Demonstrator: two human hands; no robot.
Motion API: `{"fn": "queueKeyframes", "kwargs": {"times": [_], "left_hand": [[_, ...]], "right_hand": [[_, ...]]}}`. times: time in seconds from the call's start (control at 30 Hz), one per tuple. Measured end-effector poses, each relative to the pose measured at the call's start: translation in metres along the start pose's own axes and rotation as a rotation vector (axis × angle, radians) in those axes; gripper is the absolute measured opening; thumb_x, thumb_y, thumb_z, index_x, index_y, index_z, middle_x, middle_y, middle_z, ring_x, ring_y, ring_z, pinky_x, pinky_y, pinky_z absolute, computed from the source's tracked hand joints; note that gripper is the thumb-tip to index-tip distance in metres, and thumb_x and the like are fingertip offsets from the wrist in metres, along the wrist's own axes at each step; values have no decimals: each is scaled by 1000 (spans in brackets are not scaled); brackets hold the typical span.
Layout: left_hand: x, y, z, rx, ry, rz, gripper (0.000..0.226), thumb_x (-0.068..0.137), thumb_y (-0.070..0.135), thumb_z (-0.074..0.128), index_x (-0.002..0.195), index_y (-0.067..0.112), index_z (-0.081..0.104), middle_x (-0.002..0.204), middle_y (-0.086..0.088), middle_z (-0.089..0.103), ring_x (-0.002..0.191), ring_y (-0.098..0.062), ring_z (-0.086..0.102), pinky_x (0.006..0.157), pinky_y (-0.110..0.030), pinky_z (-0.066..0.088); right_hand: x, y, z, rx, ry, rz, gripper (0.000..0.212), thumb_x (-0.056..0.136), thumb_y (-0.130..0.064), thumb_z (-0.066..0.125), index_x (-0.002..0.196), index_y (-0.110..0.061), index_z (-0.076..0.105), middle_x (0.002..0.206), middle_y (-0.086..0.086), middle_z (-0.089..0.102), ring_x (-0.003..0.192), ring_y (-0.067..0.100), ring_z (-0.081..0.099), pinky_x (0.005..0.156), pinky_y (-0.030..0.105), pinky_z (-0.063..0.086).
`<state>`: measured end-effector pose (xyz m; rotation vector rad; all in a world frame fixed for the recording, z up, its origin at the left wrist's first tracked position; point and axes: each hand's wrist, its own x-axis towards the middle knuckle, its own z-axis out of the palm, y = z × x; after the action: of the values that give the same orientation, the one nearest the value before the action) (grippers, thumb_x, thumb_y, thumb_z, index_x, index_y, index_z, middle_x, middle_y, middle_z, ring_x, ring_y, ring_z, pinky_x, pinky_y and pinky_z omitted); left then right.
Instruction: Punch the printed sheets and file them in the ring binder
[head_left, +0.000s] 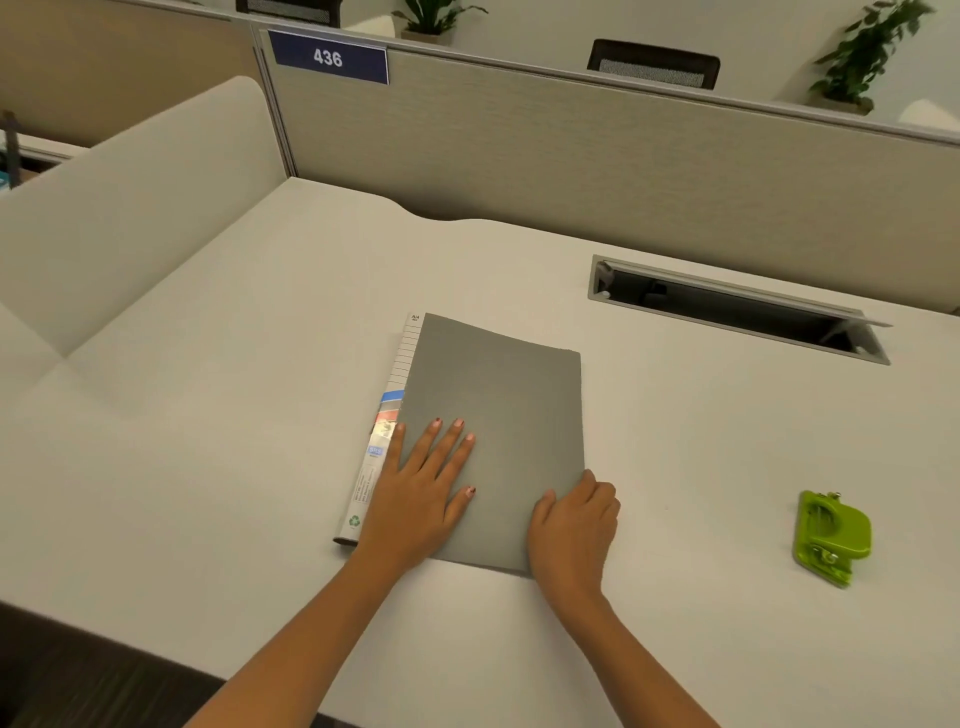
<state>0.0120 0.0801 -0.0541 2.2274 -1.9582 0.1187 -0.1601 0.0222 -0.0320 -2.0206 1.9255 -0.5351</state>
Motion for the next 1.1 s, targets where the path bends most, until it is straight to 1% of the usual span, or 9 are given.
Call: {"fn": "queueKeyframes", "kwargs": {"times": [0.07,0.17,0.67,0.8,0.87,0.93,1.0,1.07,1.1], "left_hand": [[0,-1,1,10,9,9,60,97,47,31,150,21,25,158,2,23,147,-20,16,116,-54,16],[1,-1,1,28,9,15,60,97,47,31,151,20,24,158,2,22,147,-20,16,116,-55,15],[5,1,1,39,6,16,60,96,46,28,150,18,27,157,-2,27,146,-25,22,115,-55,15],[6,2,-4,28,12,-6,61,95,47,28,148,17,31,155,-2,30,144,-25,26,116,-53,14],[9,4,-6,7,6,-34,63,93,48,30,146,15,35,153,-2,36,142,-26,32,115,-49,16],[17,6,-10,-58,20,-52,64,90,49,33,143,13,41,148,-3,44,133,-28,44,109,-41,23],[27,9,-16,-104,54,-59,67,87,50,35,140,11,44,144,-4,49,122,-29,53,104,-38,33],[37,12,-22,-149,74,-68,69,87,51,36,143,11,39,147,-5,45,120,-27,53,101,-40,41],[42,14,-28,-171,84,-59,70,87,51,35,146,12,34,150,-5,41,121,-26,51,102,-40,41]], "right_hand": [[-2,4,2,-80,44,-41,43,84,-26,54,118,1,50,102,13,51,87,28,48,75,36,44],[-5,11,4,-167,79,-90,45,84,-31,49,117,-1,51,102,11,52,86,26,48,74,35,44],[-7,16,4,-158,119,-99,45,85,-34,46,121,-7,50,108,7,50,91,23,46,77,33,42],[-6,16,5,-141,132,-89,48,84,-33,48,124,-7,50,111,8,51,92,24,48,78,33,43],[-3,15,4,-137,137,-97,49,84,-32,51,125,-6,51,113,9,52,94,25,50,79,34,44],[4,12,1,-103,136,-103,50,87,-34,50,129,-5,48,121,11,51,102,27,50,85,35,44],[15,7,-4,-47,120,-97,53,92,-36,44,135,-6,41,135,12,44,118,28,45,97,37,40],[26,2,-11,5,107,-121,56,96,-37,37,143,-8,32,148,11,34,135,27,33,112,36,29],[30,-2,-17,36,110,-159,58,97,-38,34,146,-8,26,152,10,28,141,25,25,116,35,21]]}}
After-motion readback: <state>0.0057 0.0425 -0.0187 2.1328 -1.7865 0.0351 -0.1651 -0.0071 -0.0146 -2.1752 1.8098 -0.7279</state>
